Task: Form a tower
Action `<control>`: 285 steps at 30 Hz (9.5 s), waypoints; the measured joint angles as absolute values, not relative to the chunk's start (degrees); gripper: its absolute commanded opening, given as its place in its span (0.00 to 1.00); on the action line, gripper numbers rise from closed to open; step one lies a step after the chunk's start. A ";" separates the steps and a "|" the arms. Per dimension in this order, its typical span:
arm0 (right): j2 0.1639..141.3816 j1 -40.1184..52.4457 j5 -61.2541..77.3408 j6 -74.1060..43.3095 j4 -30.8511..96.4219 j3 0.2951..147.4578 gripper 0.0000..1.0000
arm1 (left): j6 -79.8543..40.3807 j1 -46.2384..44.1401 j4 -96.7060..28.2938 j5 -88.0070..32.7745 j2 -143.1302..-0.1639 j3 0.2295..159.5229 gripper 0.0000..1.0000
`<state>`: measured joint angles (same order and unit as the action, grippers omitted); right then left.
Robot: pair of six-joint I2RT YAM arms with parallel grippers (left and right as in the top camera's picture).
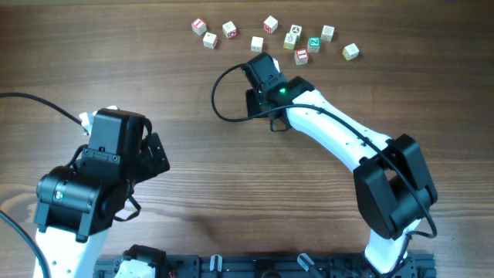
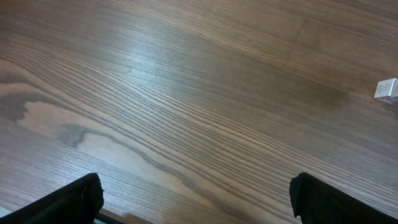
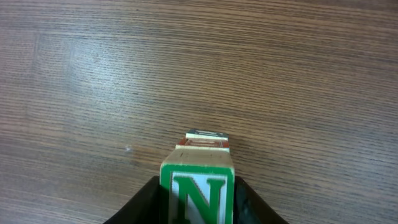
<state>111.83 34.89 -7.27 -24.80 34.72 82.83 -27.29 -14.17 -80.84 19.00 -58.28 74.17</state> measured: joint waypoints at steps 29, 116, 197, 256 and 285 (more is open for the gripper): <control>111.83 34.89 -6.85 -24.64 33.71 82.83 0.89 | -27.29 -14.17 -80.84 19.00 -58.28 74.17 1.00; 108.99 19.20 27.44 -31.62 2.72 59.20 0.04 | -27.29 -14.17 -80.84 19.00 -58.28 74.17 1.00; 1.89 -8.29 8.23 -13.10 21.58 14.55 1.00 | -27.29 -14.17 -80.86 19.00 -58.33 74.11 1.00; 0.89 -12.60 -1.83 -10.15 -0.49 0.43 1.00 | -18.24 -14.94 -12.71 15.20 -4.84 12.34 1.00; 0.89 -12.60 -1.80 -10.15 -0.47 0.40 1.00 | -13.74 -4.05 -3.68 6.07 -0.73 0.69 1.00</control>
<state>0.89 -12.60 -1.80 -10.15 -0.47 0.40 -13.74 -4.05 -3.68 6.07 -0.73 0.69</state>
